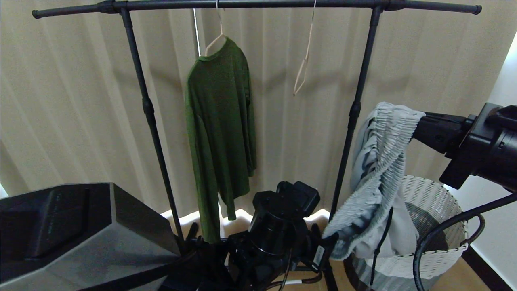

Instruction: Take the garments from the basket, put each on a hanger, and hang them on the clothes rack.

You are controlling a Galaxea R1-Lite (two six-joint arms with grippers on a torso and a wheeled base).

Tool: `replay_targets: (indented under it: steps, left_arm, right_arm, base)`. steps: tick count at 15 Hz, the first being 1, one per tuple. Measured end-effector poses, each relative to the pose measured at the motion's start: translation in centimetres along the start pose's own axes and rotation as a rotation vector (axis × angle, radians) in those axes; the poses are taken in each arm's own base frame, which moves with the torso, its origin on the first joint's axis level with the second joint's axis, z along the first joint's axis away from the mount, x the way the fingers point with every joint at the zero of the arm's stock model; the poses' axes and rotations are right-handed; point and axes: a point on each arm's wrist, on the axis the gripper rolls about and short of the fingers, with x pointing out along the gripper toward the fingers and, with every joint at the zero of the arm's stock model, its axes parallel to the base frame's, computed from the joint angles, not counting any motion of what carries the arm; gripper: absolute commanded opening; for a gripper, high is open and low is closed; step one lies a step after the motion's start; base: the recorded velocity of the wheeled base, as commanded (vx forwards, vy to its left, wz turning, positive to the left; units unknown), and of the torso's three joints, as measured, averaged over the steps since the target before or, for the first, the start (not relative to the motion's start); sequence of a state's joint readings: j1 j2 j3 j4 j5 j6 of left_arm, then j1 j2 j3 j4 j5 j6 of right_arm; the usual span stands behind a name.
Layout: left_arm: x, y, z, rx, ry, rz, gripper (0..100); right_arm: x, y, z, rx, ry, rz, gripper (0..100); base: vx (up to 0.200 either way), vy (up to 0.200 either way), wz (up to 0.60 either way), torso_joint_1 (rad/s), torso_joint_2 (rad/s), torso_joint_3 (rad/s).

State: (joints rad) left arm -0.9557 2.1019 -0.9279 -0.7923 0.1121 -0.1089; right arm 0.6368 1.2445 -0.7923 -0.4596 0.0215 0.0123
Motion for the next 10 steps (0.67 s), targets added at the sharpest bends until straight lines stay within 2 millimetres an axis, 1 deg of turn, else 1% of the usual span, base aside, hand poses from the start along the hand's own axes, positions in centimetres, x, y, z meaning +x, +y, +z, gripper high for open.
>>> replay_targets:
  steps: [2, 4, 6, 8, 10]
  left_arm:
    - [-0.6, 0.5, -0.8, 0.004, 0.031, 0.015, 0]
    - [-1.6, 1.1, -1.5, 0.011, 0.055, 0.065, 0]
    - [-2.9, 2.1, -1.4, 0.018, 0.054, 0.127, 0]
    - [-4.8, 3.5, -0.2, 0.033, 0.028, 0.17, 0]
    - [-7.8, 6.1, 2.4, 0.052, -0.037, 0.247, 0]
  right_arm:
    - [-0.1, -0.1, 0.0, 0.0, -0.001, -0.003, 0]
    - [-0.1, -0.1, 0.0, 0.013, 0.002, -0.01, 0]
    - [0.1, -0.5, -0.2, 0.019, 0.009, -0.027, 0]
    - [0.5, -0.8, -0.5, 0.022, 0.022, -0.042, 0]
    - [0.9, -1.0, -1.2, 0.026, 0.039, -0.05, 0]
  base:
    - [0.0, 0.0, 0.0, 0.0, 0.0, 0.0]
    - [0.0, 0.0, 0.0, 0.0, 0.0, 0.0]
    - [0.0, 0.0, 0.0, 0.0, 0.0, 0.0]
    - [0.0, 0.0, 0.0, 0.0, 0.0, 0.0]
    - [0.0, 0.0, 0.0, 0.0, 0.0, 0.0]
